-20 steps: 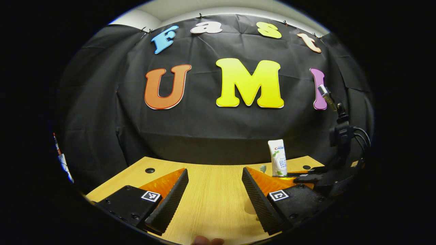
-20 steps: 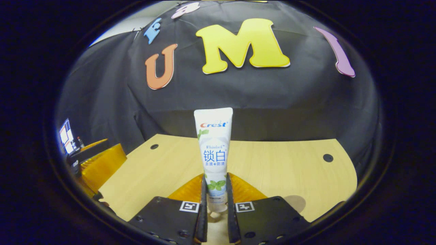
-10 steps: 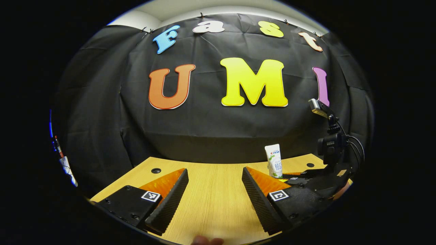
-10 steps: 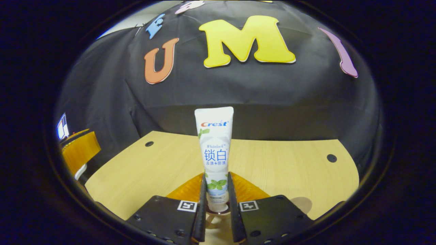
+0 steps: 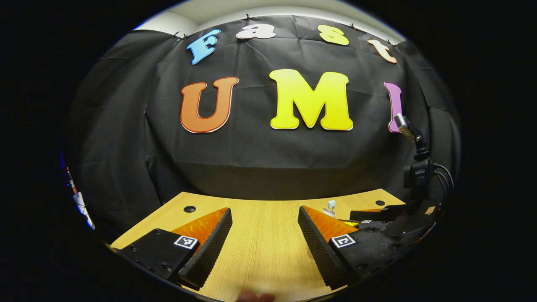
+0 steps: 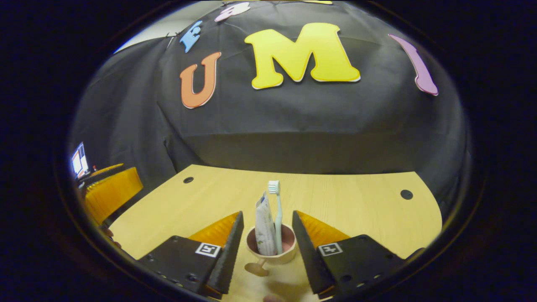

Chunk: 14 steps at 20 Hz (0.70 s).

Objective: Put the toothbrush and toothpaste on the desktop into the cup, then pick up the cup and place it on the coaster on the desktop.

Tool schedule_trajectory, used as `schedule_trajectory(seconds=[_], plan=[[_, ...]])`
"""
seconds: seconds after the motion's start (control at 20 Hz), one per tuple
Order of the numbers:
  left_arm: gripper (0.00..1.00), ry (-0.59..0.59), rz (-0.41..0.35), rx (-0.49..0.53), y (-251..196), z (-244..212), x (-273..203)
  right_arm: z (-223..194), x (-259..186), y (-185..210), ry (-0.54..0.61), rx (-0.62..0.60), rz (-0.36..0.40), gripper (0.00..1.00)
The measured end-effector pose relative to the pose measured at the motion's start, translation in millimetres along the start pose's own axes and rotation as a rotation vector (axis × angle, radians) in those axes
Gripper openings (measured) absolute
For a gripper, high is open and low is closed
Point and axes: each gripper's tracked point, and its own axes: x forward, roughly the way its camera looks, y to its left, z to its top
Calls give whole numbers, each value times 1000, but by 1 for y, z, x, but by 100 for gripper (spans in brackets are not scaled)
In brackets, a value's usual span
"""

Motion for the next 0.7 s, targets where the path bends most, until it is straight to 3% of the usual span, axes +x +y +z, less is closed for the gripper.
schedule_trajectory(seconds=[0.2, 0.4, 0.7], plan=[[99, 46, -62, -24, -29, -5, -6, 12, -47, -21, -29, -9, -34, 88], [100, 161, -123, -54, -64, -23, -9, 1, -101, -61, 14, -23, -101, 92], [99, 578, -237, -89, -116, -79, -22, -2, -184, -129, 32, 16, -202, 93]])
